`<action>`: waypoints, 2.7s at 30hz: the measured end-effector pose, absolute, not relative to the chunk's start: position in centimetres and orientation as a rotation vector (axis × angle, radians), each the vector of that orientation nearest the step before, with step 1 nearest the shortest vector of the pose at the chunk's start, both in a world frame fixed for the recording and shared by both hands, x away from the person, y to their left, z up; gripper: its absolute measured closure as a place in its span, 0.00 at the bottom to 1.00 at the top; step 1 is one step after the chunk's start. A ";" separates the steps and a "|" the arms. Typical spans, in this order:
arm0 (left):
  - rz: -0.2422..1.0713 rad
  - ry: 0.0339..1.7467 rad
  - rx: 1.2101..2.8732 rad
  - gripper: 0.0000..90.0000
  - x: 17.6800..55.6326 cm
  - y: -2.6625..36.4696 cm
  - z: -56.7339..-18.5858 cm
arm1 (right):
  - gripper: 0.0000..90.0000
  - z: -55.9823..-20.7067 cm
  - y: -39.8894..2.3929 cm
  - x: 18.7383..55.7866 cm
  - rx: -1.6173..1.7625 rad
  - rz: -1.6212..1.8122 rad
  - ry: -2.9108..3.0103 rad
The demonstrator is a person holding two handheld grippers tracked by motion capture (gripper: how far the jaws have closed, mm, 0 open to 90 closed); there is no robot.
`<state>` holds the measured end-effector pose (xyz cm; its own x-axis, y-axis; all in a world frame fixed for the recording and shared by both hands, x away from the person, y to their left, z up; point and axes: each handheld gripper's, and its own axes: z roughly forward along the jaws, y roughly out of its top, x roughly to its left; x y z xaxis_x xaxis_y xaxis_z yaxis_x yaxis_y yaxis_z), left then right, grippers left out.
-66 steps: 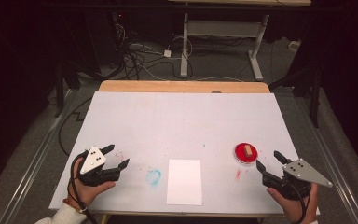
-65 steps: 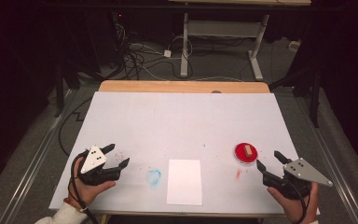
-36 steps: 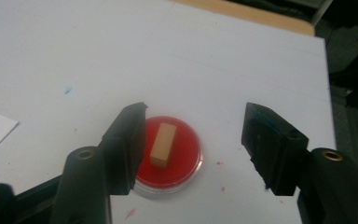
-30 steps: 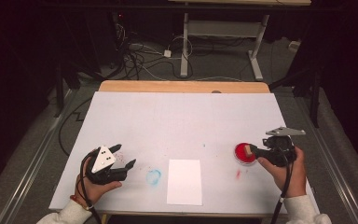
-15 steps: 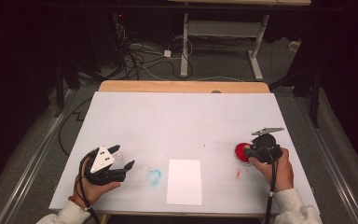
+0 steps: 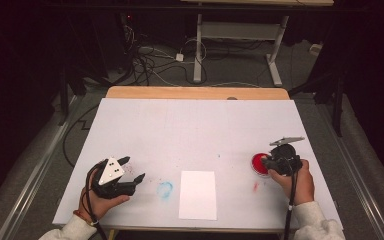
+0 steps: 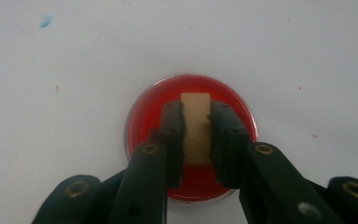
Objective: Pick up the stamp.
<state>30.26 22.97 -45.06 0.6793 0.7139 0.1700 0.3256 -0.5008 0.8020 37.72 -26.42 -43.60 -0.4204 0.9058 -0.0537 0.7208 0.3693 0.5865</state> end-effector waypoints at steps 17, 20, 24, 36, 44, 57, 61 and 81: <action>0.659 0.783 2.126 0.28 30.3 22.8 -45.1 | 0.85 -43.7 -26.5 37.8 1.410 0.695 2.283; 0.647 0.789 2.134 0.28 30.2 22.7 -45.1 | 0.85 -43.7 -26.5 37.8 1.412 0.693 2.286; 0.659 0.778 2.140 0.28 30.3 22.6 -45.1 | 0.85 -43.7 -26.6 37.9 1.415 0.690 2.293; 0.664 0.782 2.144 0.28 30.3 22.5 -45.1 | 0.85 -43.4 -26.8 37.9 1.403 0.702 2.298; 0.664 0.788 2.146 0.28 30.3 22.6 -45.2 | 0.85 -40.7 -27.5 36.8 1.348 0.808 2.233; 0.660 0.785 2.155 0.28 30.4 22.5 -45.2 | 0.85 -41.3 -26.4 36.9 1.301 0.746 2.305; 0.661 0.785 2.158 0.28 30.4 22.5 -45.2 | 0.85 -42.2 -26.3 37.2 1.303 0.695 2.332; 0.659 0.784 2.169 0.28 30.5 22.5 -45.5 | 0.85 -43.6 -26.2 37.8 1.314 0.646 2.352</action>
